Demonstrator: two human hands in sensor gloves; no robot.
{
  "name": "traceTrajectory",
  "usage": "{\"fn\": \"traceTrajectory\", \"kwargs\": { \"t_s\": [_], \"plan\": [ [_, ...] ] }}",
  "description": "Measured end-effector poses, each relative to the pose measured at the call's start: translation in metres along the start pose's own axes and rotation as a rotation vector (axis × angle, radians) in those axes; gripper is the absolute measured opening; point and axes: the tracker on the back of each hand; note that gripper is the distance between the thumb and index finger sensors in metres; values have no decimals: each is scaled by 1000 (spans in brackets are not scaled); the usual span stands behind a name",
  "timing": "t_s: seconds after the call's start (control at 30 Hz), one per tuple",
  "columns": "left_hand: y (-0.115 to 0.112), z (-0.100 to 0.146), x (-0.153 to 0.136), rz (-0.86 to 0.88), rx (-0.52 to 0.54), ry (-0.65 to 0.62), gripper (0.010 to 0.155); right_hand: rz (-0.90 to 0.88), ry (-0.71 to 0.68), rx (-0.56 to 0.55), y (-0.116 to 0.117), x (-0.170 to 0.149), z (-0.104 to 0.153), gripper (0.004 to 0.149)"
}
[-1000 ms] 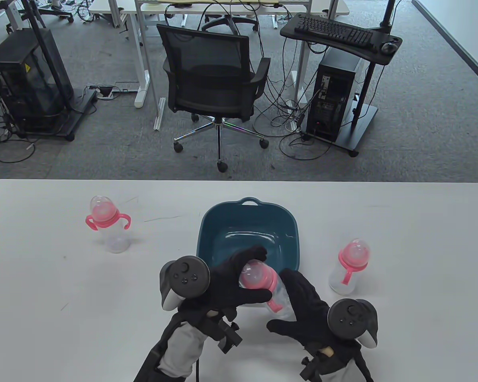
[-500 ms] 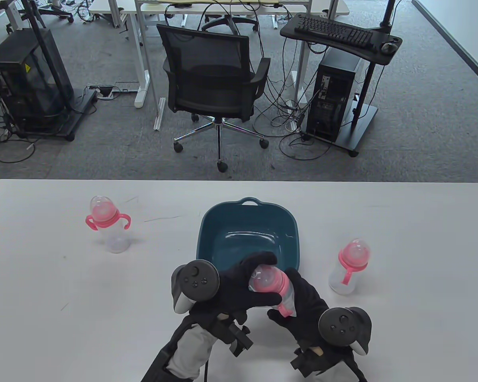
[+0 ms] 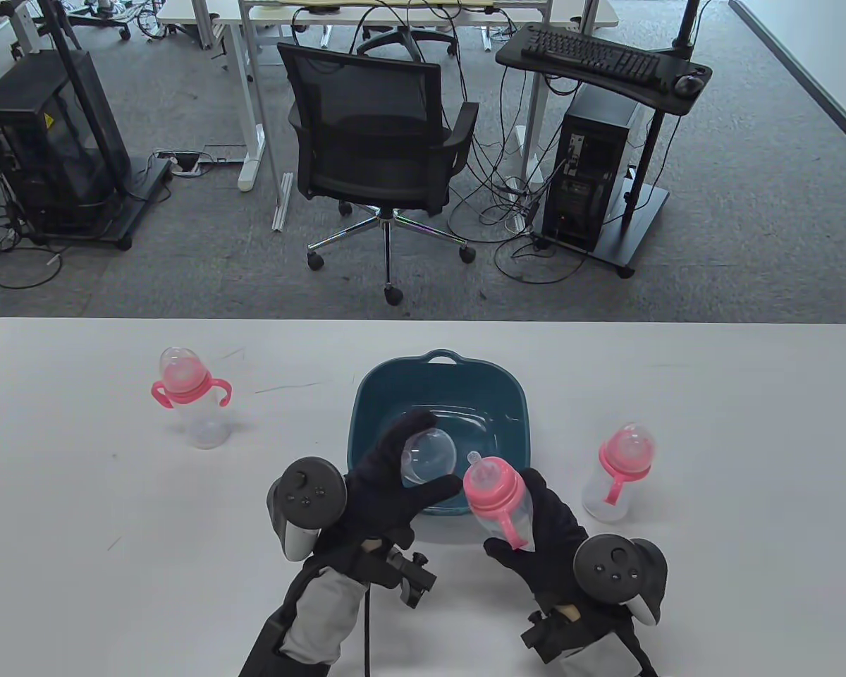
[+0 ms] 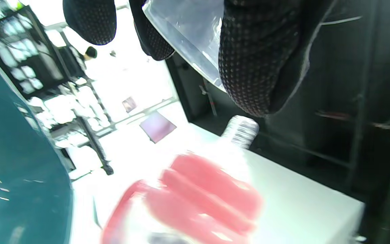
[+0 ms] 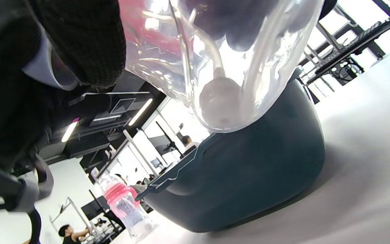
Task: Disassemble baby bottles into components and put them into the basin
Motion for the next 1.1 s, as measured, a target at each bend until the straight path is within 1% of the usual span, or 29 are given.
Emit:
{"fn": "traceTrajectory", "kwargs": {
  "t_s": [0.1, 0.17, 0.33, 0.43, 0.6, 0.8, 0.97, 1.1],
  "plan": [
    [-7, -1, -16, -204, 6, 127, 83, -16, 18, -9, -2, -3, -1, 95],
    [-16, -3, -26, -404, -19, 228, 83, -8, 25, -8, -3, -4, -1, 95],
    [-35, -7, -41, -652, -99, 348, 79, 0, 39, 1, -2, -8, -1, 95],
    [-40, -6, -49, -790, -124, 419, 78, 8, 44, 8, -1, -10, -1, 95],
    [-45, -8, -56, -838, -152, 452, 79, 14, 48, 23, 1, -10, -1, 95],
    [-54, -6, -66, -900, -219, 486, 76, 21, 52, 34, 2, -10, -1, 94],
    [-49, -6, -63, -851, -193, 459, 77, 20, 54, 35, 2, -10, -1, 94],
    [-43, -6, -50, -796, -149, 403, 76, 22, 54, 34, 3, -10, -1, 94]
  ]
}}
Point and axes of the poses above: the tracker on the back of each hand, its own x axis roughly to the thumb side, its own z axis roughly from the fingertips to the wrist, y = z × x, and after that the axes turned 6 degrees about -x, right-handed
